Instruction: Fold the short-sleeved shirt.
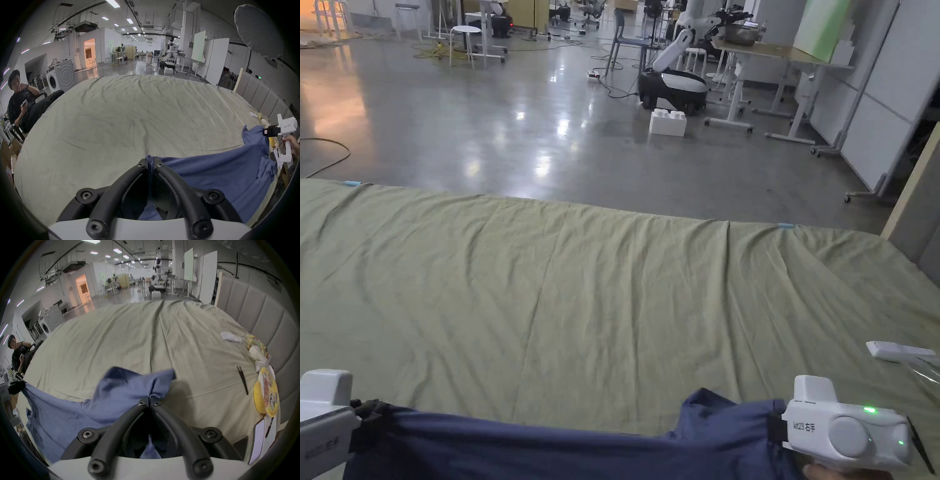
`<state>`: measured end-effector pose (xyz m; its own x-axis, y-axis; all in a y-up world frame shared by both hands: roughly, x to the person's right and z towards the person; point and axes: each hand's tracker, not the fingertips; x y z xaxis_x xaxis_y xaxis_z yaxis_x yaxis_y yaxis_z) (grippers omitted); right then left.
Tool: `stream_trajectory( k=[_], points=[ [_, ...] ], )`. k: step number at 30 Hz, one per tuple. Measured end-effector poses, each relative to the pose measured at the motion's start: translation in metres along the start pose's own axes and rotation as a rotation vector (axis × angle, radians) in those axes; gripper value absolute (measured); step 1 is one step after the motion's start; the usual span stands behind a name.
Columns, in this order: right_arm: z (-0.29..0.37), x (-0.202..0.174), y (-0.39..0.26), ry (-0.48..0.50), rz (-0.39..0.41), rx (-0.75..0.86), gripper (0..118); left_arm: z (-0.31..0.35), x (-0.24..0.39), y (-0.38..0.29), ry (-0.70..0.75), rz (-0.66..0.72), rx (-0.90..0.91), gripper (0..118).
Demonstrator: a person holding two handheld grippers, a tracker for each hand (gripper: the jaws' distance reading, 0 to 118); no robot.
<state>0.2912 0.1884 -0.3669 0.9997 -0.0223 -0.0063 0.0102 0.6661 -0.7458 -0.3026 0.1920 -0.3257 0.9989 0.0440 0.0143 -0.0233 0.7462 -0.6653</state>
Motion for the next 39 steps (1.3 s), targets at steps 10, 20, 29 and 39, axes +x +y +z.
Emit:
stream_trajectory(
  k=[10,20,29,39],
  points=[
    [0.110,-0.007,-0.043,0.011,0.088,0.091,1,0.074,-0.015,-0.023,-0.039,0.015,0.059,5],
    [0.142,-0.009,-0.128,-0.019,0.172,-0.035,1,0.114,-0.019,-0.098,-0.047,-0.010,-0.102,5],
    [0.104,-0.008,-0.178,-0.045,0.189,-0.172,1,0.085,0.008,-0.141,0.028,-0.148,-0.308,5],
    [0.132,-0.026,-0.164,-0.175,0.153,-0.052,69,0.087,-0.001,-0.129,0.098,-0.069,-0.136,62]
  ],
)
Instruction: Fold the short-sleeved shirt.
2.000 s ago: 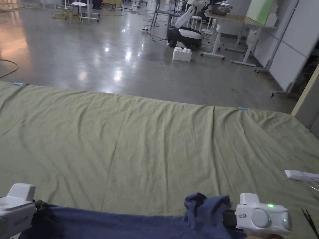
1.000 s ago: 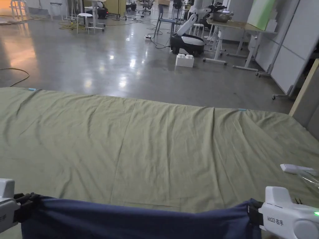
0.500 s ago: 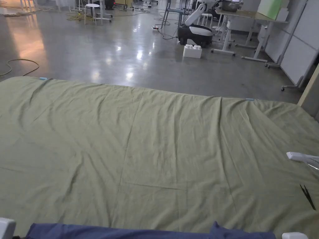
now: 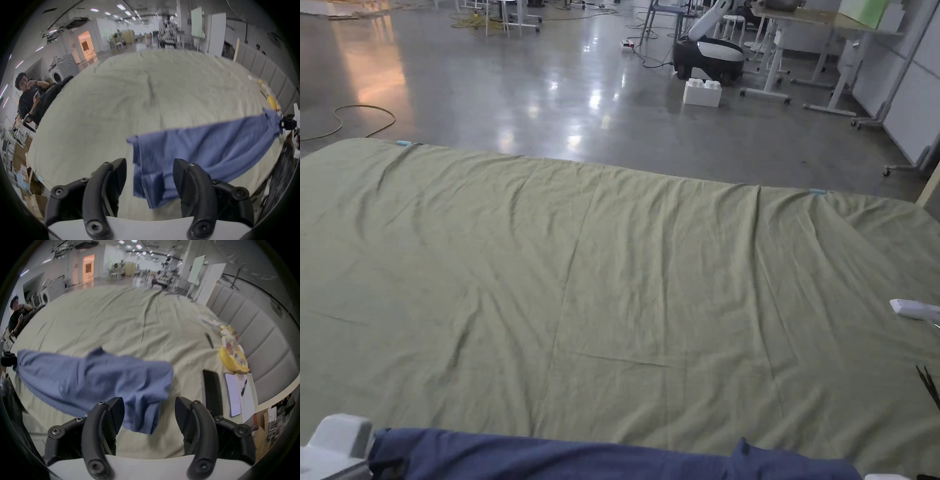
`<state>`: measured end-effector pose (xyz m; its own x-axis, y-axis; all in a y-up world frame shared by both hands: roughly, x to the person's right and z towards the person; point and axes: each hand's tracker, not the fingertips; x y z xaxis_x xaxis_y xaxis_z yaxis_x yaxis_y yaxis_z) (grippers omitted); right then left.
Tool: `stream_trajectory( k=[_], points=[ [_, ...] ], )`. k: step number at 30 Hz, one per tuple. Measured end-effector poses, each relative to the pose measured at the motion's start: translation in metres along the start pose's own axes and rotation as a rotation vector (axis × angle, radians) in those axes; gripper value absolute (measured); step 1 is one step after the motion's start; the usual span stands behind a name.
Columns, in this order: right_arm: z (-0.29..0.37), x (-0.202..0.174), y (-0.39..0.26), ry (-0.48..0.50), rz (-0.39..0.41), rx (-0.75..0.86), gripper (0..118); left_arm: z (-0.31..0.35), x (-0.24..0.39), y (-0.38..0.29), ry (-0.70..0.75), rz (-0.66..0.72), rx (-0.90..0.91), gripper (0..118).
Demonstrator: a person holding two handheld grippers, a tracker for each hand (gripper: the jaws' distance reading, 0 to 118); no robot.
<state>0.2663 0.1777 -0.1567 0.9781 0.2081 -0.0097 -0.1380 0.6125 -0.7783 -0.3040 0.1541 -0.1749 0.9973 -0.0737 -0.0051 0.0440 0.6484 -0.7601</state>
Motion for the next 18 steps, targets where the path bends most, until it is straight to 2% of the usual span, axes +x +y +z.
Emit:
stream_trajectory(
  k=[4,8,10,12,15,17,18],
  points=[
    [0.026,-0.006,0.025,-0.004,-0.081,0.176,69,0.018,0.004,0.020,0.007,0.075,0.158,62],
    [0.040,-0.021,0.049,-0.012,-0.142,0.394,68,0.034,0.021,0.043,0.027,0.089,0.344,62],
    [0.047,-0.031,0.059,-0.009,-0.164,0.499,61,0.042,0.030,0.054,0.051,0.096,0.418,62],
    [0.053,-0.041,0.067,-0.012,-0.165,0.584,59,0.052,0.042,0.063,0.061,0.104,0.499,61],
    [0.059,-0.055,0.077,-0.034,-0.156,0.704,37,0.063,0.056,0.073,0.072,0.082,0.605,56],
    [0.065,-0.061,0.081,-0.042,-0.153,0.795,19,0.069,0.064,0.077,0.086,0.046,0.661,38],
    [0.065,-0.064,0.081,-0.045,-0.186,0.815,11,0.072,0.067,0.078,0.087,0.031,0.682,26]
  ],
)
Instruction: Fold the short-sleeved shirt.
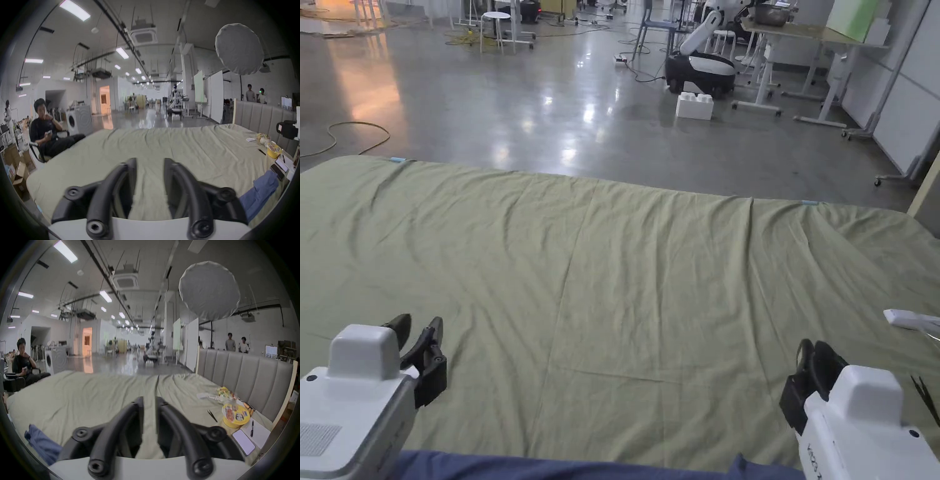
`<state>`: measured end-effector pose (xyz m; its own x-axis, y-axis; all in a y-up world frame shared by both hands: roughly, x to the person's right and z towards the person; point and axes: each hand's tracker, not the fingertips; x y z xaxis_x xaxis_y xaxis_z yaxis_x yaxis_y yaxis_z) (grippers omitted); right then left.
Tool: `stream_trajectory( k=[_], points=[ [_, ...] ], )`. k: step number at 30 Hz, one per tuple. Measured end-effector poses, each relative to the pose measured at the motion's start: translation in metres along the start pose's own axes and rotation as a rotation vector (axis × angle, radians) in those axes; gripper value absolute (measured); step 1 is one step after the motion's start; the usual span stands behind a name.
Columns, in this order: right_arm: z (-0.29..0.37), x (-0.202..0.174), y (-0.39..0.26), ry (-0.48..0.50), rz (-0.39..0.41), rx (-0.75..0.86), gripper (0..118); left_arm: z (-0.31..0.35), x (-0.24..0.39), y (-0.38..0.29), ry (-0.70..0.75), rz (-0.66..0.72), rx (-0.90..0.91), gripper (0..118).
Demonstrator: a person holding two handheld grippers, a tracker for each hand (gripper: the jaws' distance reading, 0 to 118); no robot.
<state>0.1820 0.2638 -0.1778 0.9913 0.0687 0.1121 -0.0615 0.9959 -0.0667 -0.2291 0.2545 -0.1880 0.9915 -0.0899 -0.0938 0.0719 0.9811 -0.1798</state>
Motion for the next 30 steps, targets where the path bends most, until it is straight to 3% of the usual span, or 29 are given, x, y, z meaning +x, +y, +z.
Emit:
stream_trajectory(
  k=[1,2,4,12,17,24,26,28,30],
  points=[
    [0.001,-0.004,0.002,-0.026,0.016,0.040,5,0.001,0.003,0.003,0.006,-0.008,0.021,15],
    [0.003,-0.006,0.005,-0.039,0.054,0.096,5,0.002,0.006,0.004,0.011,-0.012,0.024,12],
    [0.002,-0.009,0.005,-0.019,0.031,0.117,2,0.004,0.008,0.006,0.006,-0.017,0.041,5],
    [-0.005,-0.012,0.007,0.019,0.037,0.098,2,0.000,-0.006,0.004,0.027,0.024,0.014,3],
    [-0.007,-0.011,0.003,0.042,0.065,0.071,2,-0.014,-0.053,-0.007,-0.023,0.165,-0.181,3],
    [-0.011,-0.007,-0.010,0.063,0.095,-0.005,2,-0.040,-0.122,-0.049,-0.192,0.281,-0.601,8],
    [-0.012,-0.006,-0.014,0.066,0.091,-0.025,2,-0.043,-0.133,-0.059,-0.226,0.288,-0.681,31],
    [-0.013,-0.008,-0.018,0.068,0.097,-0.042,2,-0.050,-0.142,-0.072,-0.242,0.303,-0.734,76],
    [-0.013,-0.008,-0.020,0.077,0.096,-0.056,2,-0.057,-0.151,-0.084,-0.279,0.358,-0.781,89]
  ],
)
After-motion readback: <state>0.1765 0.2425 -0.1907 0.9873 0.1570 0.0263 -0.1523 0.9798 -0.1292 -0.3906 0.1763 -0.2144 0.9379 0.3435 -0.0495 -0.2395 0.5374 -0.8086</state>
